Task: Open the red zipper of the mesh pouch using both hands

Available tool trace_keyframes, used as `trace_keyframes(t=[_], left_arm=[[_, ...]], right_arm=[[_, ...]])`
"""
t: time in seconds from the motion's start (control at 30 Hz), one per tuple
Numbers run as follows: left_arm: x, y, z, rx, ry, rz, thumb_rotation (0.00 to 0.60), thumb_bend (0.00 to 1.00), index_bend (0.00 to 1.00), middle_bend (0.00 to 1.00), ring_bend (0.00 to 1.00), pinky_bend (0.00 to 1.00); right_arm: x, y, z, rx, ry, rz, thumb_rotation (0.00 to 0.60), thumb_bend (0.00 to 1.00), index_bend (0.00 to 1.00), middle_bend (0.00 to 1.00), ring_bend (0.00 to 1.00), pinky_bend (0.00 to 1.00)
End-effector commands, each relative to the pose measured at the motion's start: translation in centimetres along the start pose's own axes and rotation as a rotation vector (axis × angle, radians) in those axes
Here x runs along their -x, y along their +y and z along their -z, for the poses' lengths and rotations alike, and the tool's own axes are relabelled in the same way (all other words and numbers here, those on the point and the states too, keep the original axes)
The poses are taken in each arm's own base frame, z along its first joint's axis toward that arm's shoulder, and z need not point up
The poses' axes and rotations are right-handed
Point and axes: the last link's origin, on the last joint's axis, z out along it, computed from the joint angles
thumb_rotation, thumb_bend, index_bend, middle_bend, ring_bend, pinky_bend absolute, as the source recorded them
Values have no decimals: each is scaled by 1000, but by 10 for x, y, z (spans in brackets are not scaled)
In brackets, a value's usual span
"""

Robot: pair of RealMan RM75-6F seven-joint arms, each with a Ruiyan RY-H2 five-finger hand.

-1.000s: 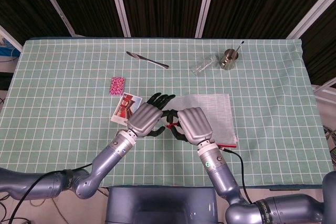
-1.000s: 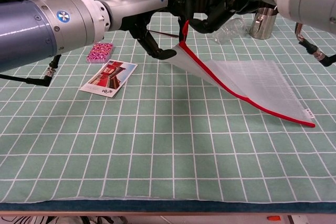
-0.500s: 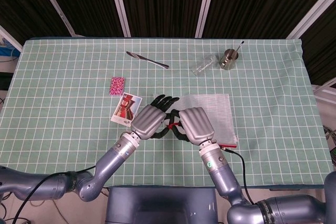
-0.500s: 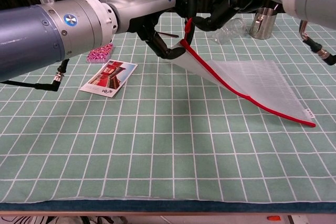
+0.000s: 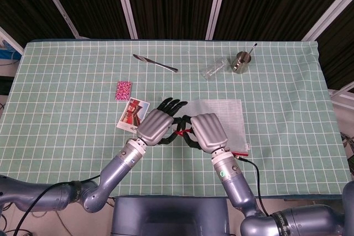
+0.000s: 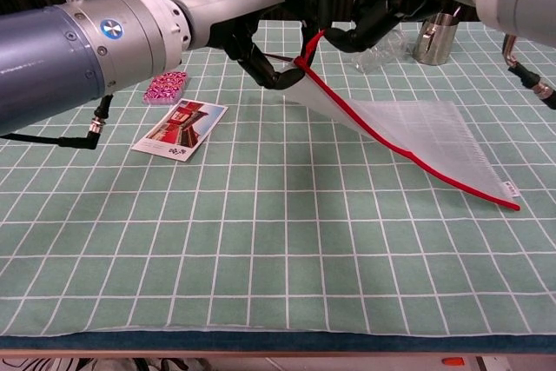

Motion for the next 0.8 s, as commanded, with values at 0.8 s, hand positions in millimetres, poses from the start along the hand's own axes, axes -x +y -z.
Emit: trace_keyframes(t=[0.8], left_arm=[[-32, 13, -7, 12, 171, 102, 600, 415, 603, 71, 0, 0]], right_arm=[[7, 36, 17, 102, -10, -37, 600, 596, 671, 1000, 1000, 978]])
